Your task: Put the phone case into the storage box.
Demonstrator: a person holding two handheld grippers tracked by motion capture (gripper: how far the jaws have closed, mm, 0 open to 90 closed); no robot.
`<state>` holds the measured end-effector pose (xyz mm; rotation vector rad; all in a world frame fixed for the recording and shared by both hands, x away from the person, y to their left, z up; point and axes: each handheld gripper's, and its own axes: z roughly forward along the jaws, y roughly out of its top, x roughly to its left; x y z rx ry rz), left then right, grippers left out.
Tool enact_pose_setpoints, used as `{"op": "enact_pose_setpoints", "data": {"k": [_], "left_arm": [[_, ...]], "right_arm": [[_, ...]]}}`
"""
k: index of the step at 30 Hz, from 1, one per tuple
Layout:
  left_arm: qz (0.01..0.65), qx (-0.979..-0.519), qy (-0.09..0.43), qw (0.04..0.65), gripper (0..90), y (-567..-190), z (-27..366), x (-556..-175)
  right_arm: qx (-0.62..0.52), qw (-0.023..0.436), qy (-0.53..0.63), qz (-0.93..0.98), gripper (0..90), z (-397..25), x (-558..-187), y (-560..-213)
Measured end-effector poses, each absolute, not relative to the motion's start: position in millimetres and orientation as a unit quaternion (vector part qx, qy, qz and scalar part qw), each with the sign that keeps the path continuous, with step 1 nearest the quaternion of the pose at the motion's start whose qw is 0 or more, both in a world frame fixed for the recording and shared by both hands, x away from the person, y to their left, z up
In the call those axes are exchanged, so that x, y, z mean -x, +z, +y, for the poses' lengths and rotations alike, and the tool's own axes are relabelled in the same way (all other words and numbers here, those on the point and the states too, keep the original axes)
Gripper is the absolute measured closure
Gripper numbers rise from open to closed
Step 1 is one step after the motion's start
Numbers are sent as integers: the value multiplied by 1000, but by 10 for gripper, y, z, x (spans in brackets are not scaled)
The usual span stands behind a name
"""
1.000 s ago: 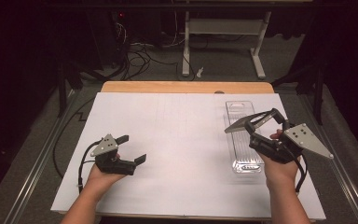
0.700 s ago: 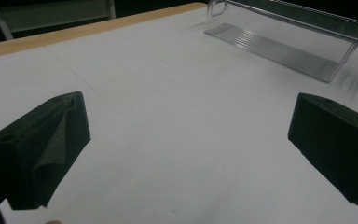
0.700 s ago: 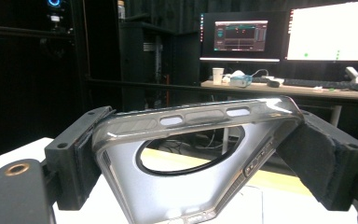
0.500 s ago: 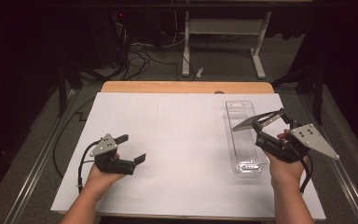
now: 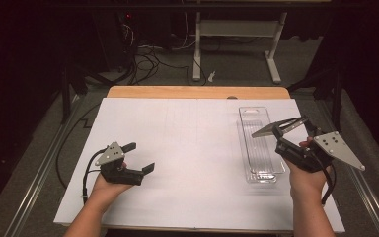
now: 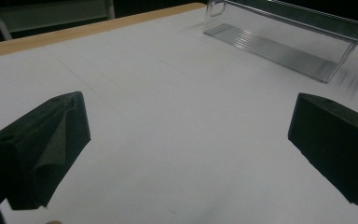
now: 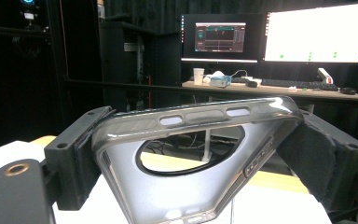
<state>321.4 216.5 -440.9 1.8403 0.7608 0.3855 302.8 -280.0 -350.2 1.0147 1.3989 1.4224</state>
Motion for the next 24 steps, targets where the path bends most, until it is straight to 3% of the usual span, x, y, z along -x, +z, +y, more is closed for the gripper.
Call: {"op": "enact_pose_setpoints", "data": {"k": [24], "left_arm": [[317,-774,162,524,2,-4419,2153,-3205]], "right_arm": [[-419,453,543,570,139,-2610,-3162,-3529]]}}
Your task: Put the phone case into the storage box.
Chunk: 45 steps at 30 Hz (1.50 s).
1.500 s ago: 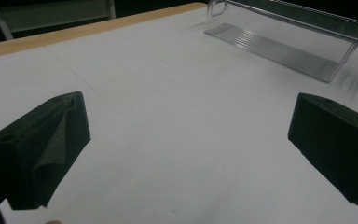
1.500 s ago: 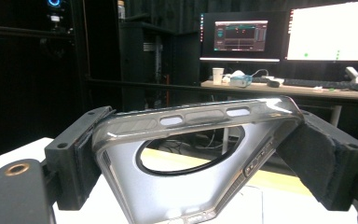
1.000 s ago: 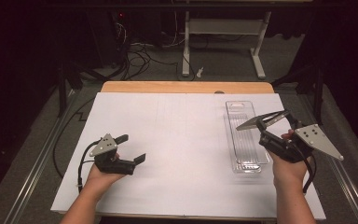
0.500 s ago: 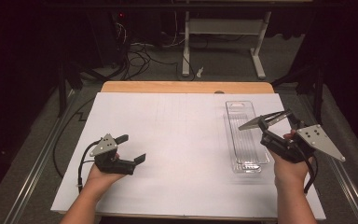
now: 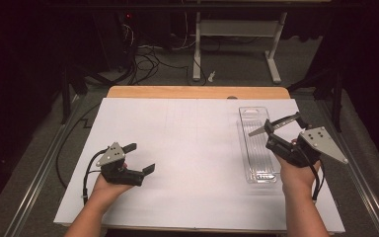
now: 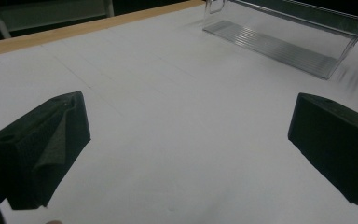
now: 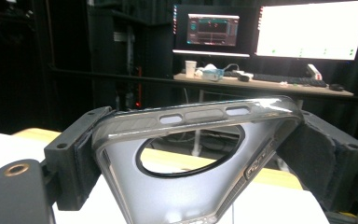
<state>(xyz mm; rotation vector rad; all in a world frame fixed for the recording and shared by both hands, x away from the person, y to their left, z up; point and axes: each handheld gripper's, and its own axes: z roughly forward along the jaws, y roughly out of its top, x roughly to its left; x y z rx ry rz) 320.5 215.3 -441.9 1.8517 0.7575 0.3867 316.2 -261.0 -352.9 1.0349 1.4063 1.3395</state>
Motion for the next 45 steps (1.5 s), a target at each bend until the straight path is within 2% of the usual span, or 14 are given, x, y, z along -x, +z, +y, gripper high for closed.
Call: {"op": "enact_pose_setpoints", "data": {"k": [22,45], "left_arm": [[313,-767,159,537,4,-4401,2183,-3199],[314,-766,155,539,2,-4405,2178,-3199]], "right_arm": [[-470,457,493,573,139,-2417,-3783,-3463],[-489,467,459,577,139,-2314,-4103,-3469]]}}
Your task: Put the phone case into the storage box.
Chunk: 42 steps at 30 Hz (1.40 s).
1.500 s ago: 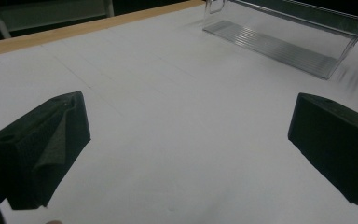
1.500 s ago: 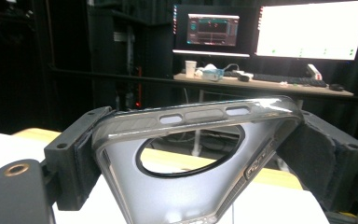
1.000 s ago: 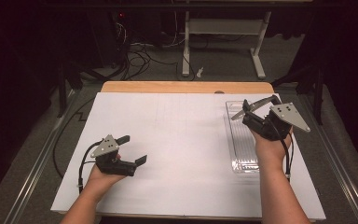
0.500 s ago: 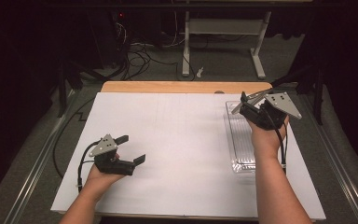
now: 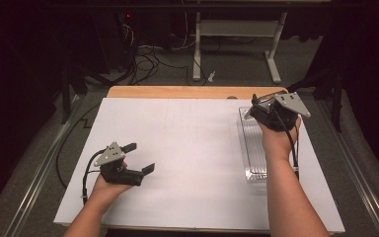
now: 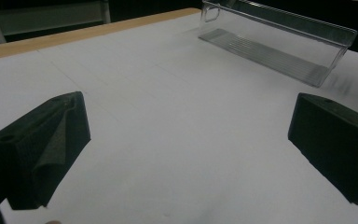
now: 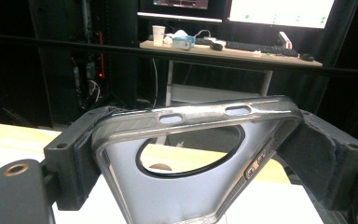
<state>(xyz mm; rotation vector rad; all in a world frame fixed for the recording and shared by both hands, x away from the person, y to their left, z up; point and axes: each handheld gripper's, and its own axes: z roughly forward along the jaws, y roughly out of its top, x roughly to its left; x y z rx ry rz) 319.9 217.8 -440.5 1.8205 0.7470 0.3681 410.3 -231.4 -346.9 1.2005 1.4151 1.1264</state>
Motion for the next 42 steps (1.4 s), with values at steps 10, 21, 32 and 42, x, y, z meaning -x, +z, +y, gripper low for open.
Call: {"op": "enact_pose_setpoints", "data": {"k": [10,21,32,42], "left_arm": [[314,-765,154,541,2,-4405,2185,-3200],[313,-763,152,545,2,-4395,2199,-3197],[310,-761,153,549,2,-4391,2198,-3194],[309,-761,151,550,3,-4392,2216,-3206]], "right_arm": [[-510,470,443,568,138,-2270,-4232,-3496],[-533,461,431,563,137,-2232,-4362,-3616],[-551,459,412,562,136,-2236,-4447,-3710],[-563,456,398,562,136,-2193,-4564,-3785]]}}
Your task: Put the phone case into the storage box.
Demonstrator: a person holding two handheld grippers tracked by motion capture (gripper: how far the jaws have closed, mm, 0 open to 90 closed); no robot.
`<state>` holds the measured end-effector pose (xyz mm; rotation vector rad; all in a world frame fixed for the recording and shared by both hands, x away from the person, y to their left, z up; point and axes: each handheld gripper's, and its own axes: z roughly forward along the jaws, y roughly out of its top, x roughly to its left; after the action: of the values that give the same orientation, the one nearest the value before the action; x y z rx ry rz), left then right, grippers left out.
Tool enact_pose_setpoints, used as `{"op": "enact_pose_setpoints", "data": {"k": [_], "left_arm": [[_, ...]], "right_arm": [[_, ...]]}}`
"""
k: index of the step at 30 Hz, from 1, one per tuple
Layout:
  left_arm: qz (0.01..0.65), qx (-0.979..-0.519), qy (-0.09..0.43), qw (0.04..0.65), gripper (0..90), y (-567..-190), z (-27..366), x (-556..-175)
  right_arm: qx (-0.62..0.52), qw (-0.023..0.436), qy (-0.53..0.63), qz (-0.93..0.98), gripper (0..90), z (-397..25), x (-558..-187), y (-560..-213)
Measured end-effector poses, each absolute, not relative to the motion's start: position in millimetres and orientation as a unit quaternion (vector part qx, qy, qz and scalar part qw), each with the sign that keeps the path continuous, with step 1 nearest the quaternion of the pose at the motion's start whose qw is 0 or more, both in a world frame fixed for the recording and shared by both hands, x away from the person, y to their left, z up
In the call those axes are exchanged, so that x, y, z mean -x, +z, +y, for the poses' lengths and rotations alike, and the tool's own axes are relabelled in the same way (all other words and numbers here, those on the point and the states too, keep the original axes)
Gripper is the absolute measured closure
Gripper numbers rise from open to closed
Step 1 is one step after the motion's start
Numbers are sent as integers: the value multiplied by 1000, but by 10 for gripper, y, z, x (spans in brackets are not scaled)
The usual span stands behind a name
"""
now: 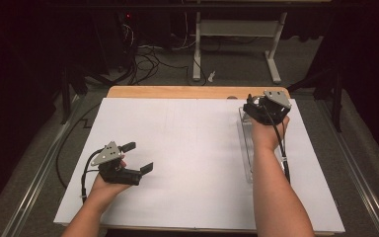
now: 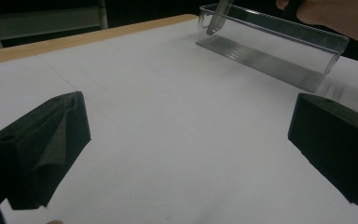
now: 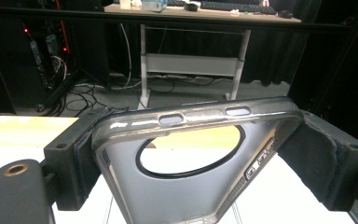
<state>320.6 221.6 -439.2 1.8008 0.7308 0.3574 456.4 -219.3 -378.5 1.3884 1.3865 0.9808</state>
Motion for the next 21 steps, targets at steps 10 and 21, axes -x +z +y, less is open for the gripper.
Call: {"op": "enact_pose_setpoints", "data": {"k": [10,21], "left_arm": [[308,-760,149,552,3,-4390,2214,-3204],[306,-762,148,552,2,-4391,2194,-3194]], "right_arm": [[-566,463,388,560,135,-2139,-4640,-3817],[-577,459,382,557,135,-2136,-4675,-3880]]}}
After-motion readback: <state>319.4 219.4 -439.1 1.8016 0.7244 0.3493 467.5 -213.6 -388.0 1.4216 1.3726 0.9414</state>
